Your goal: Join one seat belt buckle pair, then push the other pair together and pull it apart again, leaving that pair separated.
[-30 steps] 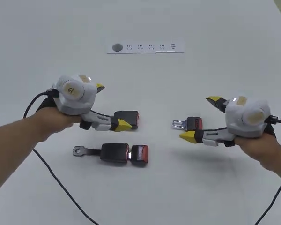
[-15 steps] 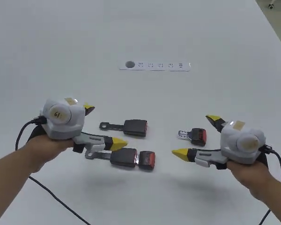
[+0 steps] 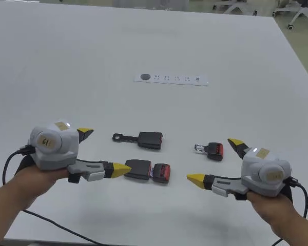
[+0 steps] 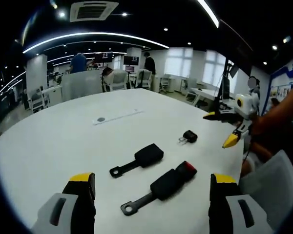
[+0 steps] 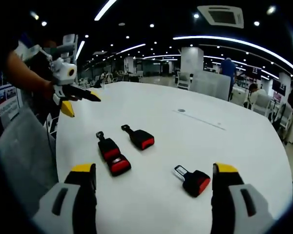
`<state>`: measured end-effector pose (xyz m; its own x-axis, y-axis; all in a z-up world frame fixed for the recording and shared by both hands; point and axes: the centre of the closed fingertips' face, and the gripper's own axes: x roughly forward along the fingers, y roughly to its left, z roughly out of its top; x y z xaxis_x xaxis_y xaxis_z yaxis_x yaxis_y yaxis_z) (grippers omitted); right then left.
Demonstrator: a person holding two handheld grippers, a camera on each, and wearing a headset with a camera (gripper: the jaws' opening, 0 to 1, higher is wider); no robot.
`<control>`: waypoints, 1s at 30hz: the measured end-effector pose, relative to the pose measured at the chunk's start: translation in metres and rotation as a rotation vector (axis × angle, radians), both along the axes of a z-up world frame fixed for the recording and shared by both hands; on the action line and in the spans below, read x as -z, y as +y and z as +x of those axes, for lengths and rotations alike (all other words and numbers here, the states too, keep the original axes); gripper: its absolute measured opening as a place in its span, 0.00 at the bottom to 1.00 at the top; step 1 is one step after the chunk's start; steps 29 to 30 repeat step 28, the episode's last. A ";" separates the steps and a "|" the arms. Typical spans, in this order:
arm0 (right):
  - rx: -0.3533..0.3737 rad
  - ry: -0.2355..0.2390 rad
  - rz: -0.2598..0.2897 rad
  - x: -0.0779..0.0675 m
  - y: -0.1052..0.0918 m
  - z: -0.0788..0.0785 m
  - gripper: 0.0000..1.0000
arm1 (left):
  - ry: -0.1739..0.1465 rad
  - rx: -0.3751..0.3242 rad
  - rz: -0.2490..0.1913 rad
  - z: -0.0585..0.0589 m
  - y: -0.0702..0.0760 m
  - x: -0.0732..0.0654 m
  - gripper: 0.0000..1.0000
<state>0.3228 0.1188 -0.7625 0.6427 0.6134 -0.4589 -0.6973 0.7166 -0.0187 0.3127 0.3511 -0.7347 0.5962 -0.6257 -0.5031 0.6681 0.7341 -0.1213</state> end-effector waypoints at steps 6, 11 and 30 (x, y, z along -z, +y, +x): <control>0.014 0.001 0.008 0.000 0.006 -0.016 1.00 | -0.021 -0.061 -0.023 -0.014 0.016 -0.004 1.00; 0.015 0.005 0.000 0.003 0.012 -0.027 1.00 | -0.045 -0.118 -0.025 -0.023 0.028 -0.003 1.00; 0.054 0.000 0.006 0.003 0.018 -0.043 1.00 | -0.093 -0.178 -0.016 -0.034 0.044 -0.006 1.00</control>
